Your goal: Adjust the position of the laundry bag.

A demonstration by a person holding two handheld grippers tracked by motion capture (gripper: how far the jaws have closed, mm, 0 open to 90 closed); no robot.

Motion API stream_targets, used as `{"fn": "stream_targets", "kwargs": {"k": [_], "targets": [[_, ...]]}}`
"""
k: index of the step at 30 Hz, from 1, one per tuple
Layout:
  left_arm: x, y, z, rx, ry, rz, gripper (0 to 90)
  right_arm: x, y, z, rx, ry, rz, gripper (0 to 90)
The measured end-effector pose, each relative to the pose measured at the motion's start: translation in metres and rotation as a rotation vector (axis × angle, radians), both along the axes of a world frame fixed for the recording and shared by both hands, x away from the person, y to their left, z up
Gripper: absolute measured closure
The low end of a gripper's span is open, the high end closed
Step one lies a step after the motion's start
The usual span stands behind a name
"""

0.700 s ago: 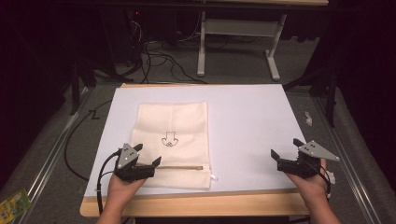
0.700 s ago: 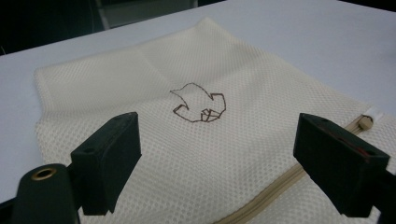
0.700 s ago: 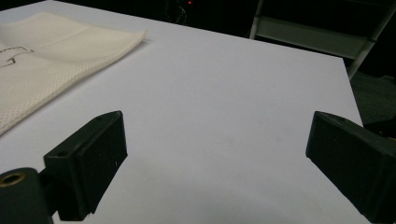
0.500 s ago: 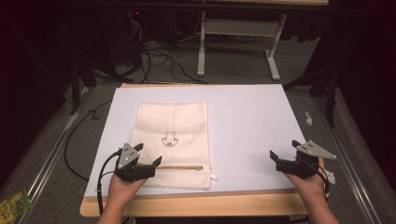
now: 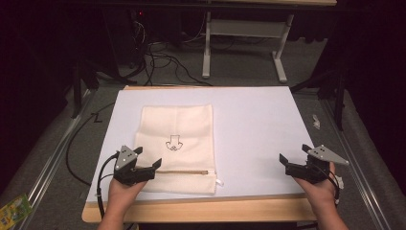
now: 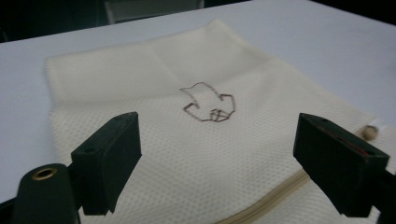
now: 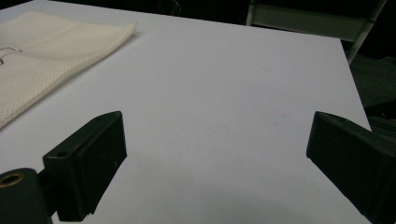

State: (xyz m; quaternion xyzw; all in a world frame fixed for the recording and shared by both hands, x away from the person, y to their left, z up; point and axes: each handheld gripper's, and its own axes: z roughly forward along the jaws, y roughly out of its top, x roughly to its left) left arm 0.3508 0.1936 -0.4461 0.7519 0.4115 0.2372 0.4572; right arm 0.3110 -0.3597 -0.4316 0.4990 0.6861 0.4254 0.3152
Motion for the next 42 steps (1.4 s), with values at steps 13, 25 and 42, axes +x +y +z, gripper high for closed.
{"fn": "stream_targets", "kwargs": {"k": [13,25,42], "targets": [[0.019,0.038,-0.028,-0.004,0.298,0.168,67.7,0.003,0.006,-0.004,-0.01,0.024,0.022,5.8],[0.011,-0.036,-0.024,0.184,0.272,-0.114,86.2,0.016,0.041,-0.007,0.044,0.076,0.145,14.0],[0.008,-0.04,-0.025,0.178,0.261,-0.165,85.9,0.164,0.173,-0.036,-0.006,0.32,0.215,46.5]]}}
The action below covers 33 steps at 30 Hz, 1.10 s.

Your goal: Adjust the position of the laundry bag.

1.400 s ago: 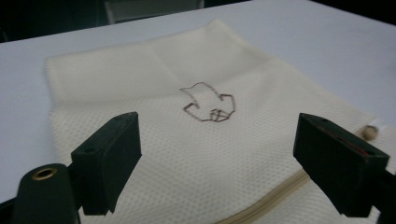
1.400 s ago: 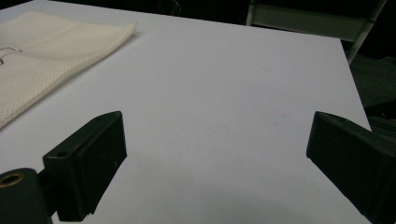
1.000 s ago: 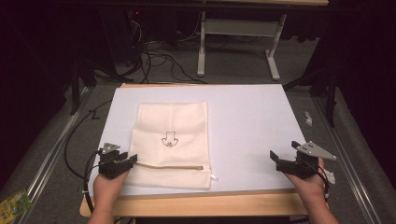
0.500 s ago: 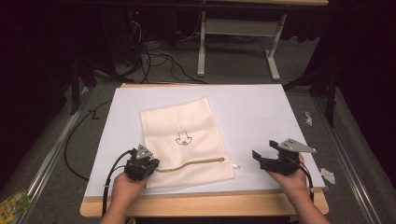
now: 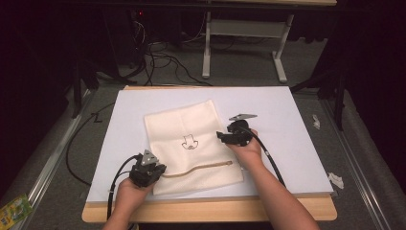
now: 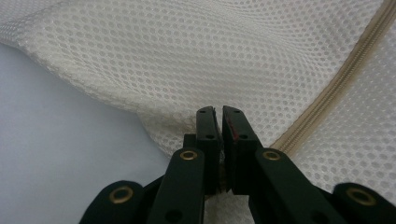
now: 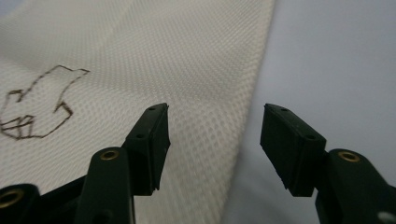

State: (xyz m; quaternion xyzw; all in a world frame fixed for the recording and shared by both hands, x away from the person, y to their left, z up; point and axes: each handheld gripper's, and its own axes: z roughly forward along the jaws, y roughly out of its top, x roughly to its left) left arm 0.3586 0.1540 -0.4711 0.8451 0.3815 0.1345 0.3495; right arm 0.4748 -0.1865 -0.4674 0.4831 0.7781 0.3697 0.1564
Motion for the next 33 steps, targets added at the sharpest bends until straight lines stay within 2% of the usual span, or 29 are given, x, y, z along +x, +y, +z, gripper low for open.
{"fn": "stream_targets", "kwargs": {"k": [1,2,3,5,6,7,8,10,11,12,13,14,15,16,17,19,21,22,24,27,28,29,30,31,32,33], "targets": [[0.0,0.001,0.0,-0.001,-0.001,-0.002,85.9,0.006,0.009,-0.005,-0.042,0.035,0.024,72.8],[0.0,0.001,0.0,-0.001,-0.001,-0.002,85.9,0.006,0.009,-0.005,-0.042,0.035,0.024,72.8],[0.0,0.001,0.0,-0.001,-0.002,-0.003,85.9,0.002,0.014,-0.006,-0.088,0.021,0.054,86.1],[0.001,0.0,-0.001,-0.004,-0.007,-0.001,85.9,0.0,0.014,-0.005,-0.09,0.022,0.062,86.9],[0.004,-0.001,-0.002,-0.009,-0.009,0.003,85.9,-0.003,0.012,-0.003,-0.109,0.015,0.073,87.3],[0.01,-0.004,-0.004,-0.049,-0.001,0.015,86.0,-0.01,0.0,0.001,-0.13,-0.001,0.07,87.3],[0.01,-0.004,-0.004,-0.049,-0.001,0.015,86.1,-0.01,0.0,0.001,-0.13,-0.001,0.07,87.3],[0.014,-0.014,-0.004,-0.103,0.012,0.015,86.2,-0.017,-0.023,0.004,-0.148,-0.016,0.04,87.3],[0.014,-0.032,-0.003,-0.1,-0.009,-0.023,86.2,-0.023,-0.043,0.006,-0.16,-0.02,0.011,87.1],[0.014,-0.032,-0.003,-0.1,-0.009,-0.023,86.1,-0.023,-0.043,0.006,-0.16,-0.02,0.011,87.1],[0.013,-0.046,-0.002,-0.081,-0.022,-0.05,86.2,-0.029,-0.071,0.005,-0.146,-0.011,-0.035,87.1],[0.013,-0.054,-0.001,-0.075,-0.029,-0.064,86.2,-0.029,-0.071,0.005,-0.146,-0.011,-0.035,87.1],[0.011,-0.076,0.0,-0.04,-0.056,-0.083,86.1,-0.034,-0.087,0.003,-0.151,-0.012,-0.068,87.0],[0.011,-0.084,0.0,-0.02,-0.066,-0.089,86.0,-0.036,-0.095,0.001,-0.153,-0.017,-0.088,87.1],[0.011,-0.084,0.0,-0.02,-0.066,-0.089,85.8,-0.036,-0.095,0.001,-0.153,-0.017,-0.088,87.1],[0.015,-0.099,-0.003,-0.01,-0.08,-0.064,85.5,-0.042,-0.112,-0.003,-0.137,-0.022,-0.13,86.0],[0.017,-0.099,-0.004,-0.014,-0.077,-0.055,85.6,-0.042,-0.114,-0.004,-0.13,-0.022,-0.135,84.9],[0.017,-0.097,-0.004,-0.017,-0.074,-0.053,85.7,-0.045,-0.117,-0.003,-0.118,-0.034,-0.144,76.0],[0.015,-0.091,-0.002,-0.024,-0.066,-0.049,85.6,-0.05,-0.118,0.002,-0.098,-0.065,-0.144,65.7],[0.011,-0.083,-0.002,-0.05,-0.056,-0.053,84.6,-0.059,-0.121,0.012,-0.065,-0.097,-0.139,57.4],[0.006,-0.076,-0.001,-0.076,-0.055,-0.062,75.7,-0.073,-0.125,0.023,-0.024,-0.102,-0.144,50.3],[0.006,-0.076,-0.001,-0.076,-0.055,-0.062,70.7,-0.073,-0.125,0.023,-0.024,-0.102,-0.144,50.3],[0.004,-0.073,0.0,-0.087,-0.058,-0.065,70.7,-0.081,-0.128,0.027,-0.001,-0.106,-0.144,48.7],[0.0,-0.067,0.004,-0.098,-0.073,-0.043,57.5,-0.101,-0.133,0.032,0.033,-0.094,-0.123,45.8],[0.0,-0.067,0.004,-0.098,-0.073,-0.043,54.2,-0.101,-0.133,0.032,0.033,-0.094,-0.123,45.8],[-0.002,-0.065,0.006,-0.107,-0.088,-0.031,54.2,-0.111,-0.135,0.033,0.033,-0.082,-0.115,44.9]]}}
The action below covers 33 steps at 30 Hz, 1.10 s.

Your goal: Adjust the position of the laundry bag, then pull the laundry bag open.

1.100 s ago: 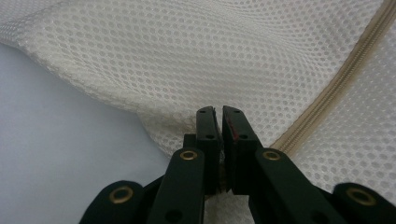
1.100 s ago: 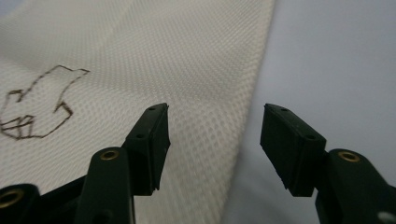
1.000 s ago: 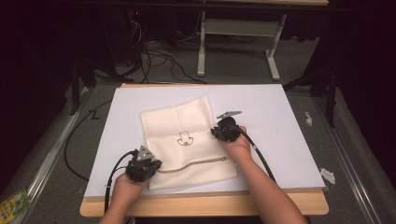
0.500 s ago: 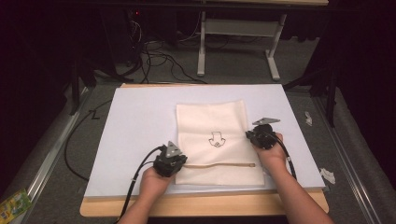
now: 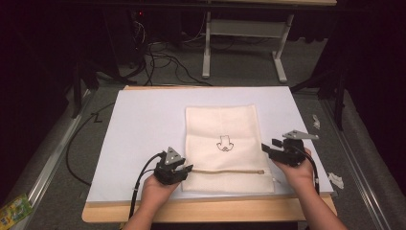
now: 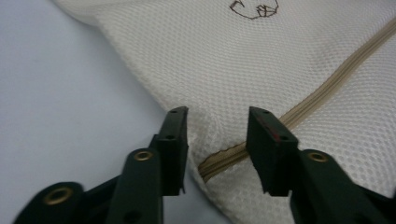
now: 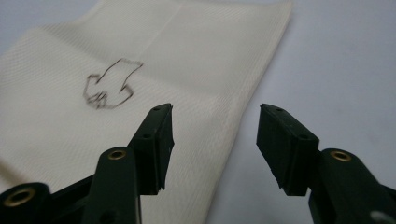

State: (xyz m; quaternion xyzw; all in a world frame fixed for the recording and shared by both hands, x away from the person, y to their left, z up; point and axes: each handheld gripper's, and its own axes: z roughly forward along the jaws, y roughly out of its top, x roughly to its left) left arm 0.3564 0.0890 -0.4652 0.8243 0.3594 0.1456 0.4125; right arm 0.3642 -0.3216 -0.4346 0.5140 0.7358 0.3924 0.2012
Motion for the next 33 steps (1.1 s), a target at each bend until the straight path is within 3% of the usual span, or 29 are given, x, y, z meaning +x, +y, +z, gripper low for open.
{"fn": "stream_targets", "kwargs": {"k": [2,4,6,12,13,16,20,25,31,33], "targets": [[-0.002,0.003,0.004,-0.036,-0.032,0.015,47.9,-0.019,-0.004,-0.001,-0.008,-0.003,0.011,44.4],[-0.004,0.003,0.007,-0.046,-0.063,0.032,42.0,-0.038,-0.011,-0.008,0.007,-0.001,0.017,43.1],[-0.004,0.001,0.007,-0.05,-0.072,0.038,39.9,-0.044,-0.012,-0.014,-0.016,-0.005,0.027,45.0],[-0.004,-0.002,0.005,-0.036,-0.078,0.018,39.1,-0.045,-0.012,-0.03,-0.037,0.05,0.063,55.8],[-0.004,-0.002,0.005,-0.039,-0.078,0.019,38.9,-0.043,-0.013,-0.034,-0.028,0.092,0.067,58.4],[-0.003,0.002,0.003,-0.07,-0.061,0.017,39.1,-0.04,-0.016,-0.036,0.016,0.123,0.08,60.6],[-0.005,0.003,0.002,-0.073,-0.051,0.013,39.8,-0.041,-0.016,-0.037,0.036,0.162,0.098,63.3],[-0.007,0.001,0.005,-0.098,-0.057,0.02,38.8,-0.045,-0.012,-0.038,0.014,0.159,0.096,67.3],[-0.016,-0.005,0.011,-0.083,-0.104,0.005,37.5,-0.046,-0.004,-0.038,-0.041,0.146,0.117,77.6],[-0.02,-0.009,0.014,-0.112,-0.103,-0.003,36.8,-0.046,-0.001,-0.037,-0.06,0.137,0.125,82.4]]}}
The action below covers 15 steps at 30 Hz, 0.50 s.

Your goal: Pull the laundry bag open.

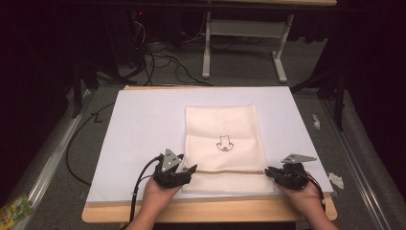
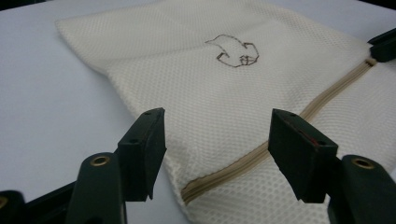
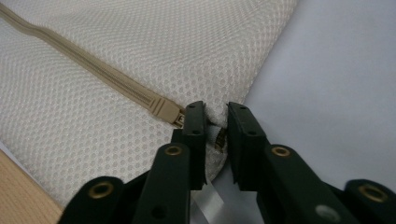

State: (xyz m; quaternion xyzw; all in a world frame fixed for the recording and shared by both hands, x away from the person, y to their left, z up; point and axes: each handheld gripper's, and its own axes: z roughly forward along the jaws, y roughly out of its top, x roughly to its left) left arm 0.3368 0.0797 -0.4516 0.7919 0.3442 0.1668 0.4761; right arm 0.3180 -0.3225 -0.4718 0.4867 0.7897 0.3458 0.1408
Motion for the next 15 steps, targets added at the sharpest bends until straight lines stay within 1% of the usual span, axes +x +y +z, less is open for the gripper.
{"fn": "stream_targets", "kwargs": {"k": [1,2,3,4,5,6,7,8,9,10,12,13,14,15], "targets": [[0.0,0.0,0.0,0.0,0.0,0.0,36.6,-0.001,0.002,0.0,-0.009,-0.003,0.002,84.0],[-0.001,-0.002,0.001,-0.012,0.005,-0.016,36.6,-0.001,0.002,0.0,-0.009,-0.003,0.002,84.0],[-0.003,-0.009,0.003,-0.02,0.005,-0.036,37.8,-0.001,0.003,0.002,-0.027,-0.018,0.015,85.0],[-0.003,-0.009,0.003,-0.02,0.005,-0.036,38.2,-0.001,0.003,0.002,-0.027,-0.018,0.015,85.0],[-0.004,-0.017,0.002,-0.035,0.024,-0.06,39.5,-0.002,0.004,0.005,-0.032,-0.035,0.03,85.2],[-0.004,-0.017,0.002,-0.035,0.024,-0.06,41.1,-0.002,0.004,0.005,-0.032,-0.035,0.03,85.2],[-0.003,-0.021,0.002,-0.044,0.041,-0.082,42.9,-0.002,0.002,0.01,-0.023,-0.061,0.046,85.2],[-0.004,-0.025,0.002,-0.047,0.052,-0.1,42.9,-0.002,0.002,0.01,-0.023,-0.061,0.046,85.2],[-0.007,-0.038,0.002,-0.052,0.069,-0.126,43.2,-0.004,0.002,0.014,-0.007,-0.078,0.054,85.1],[-0.007,-0.038,0.002,-0.052,0.069,-0.126,43.4,-0.004,0.002,0.014,-0.007,-0.078,0.054,85.1],[-0.009,-0.048,0.001,-0.064,0.083,-0.153,43.9,-0.005,0.003,0.018,0.0,-0.095,0.06,85.1],[-0.011,-0.056,0.0,-0.062,0.088,-0.166,45.2,-0.005,0.003,0.019,0.005,-0.107,0.065,85.1],[-0.01,-0.067,-0.002,-0.074,0.105,-0.189,46.6,-0.005,0.004,0.02,0.005,-0.113,0.067,85.1],[-0.01,-0.067,-0.002,-0.074,0.105,-0.189,48.2,-0.005,0.004,0.02,0.005,-0.113,0.067,85.1]]}}
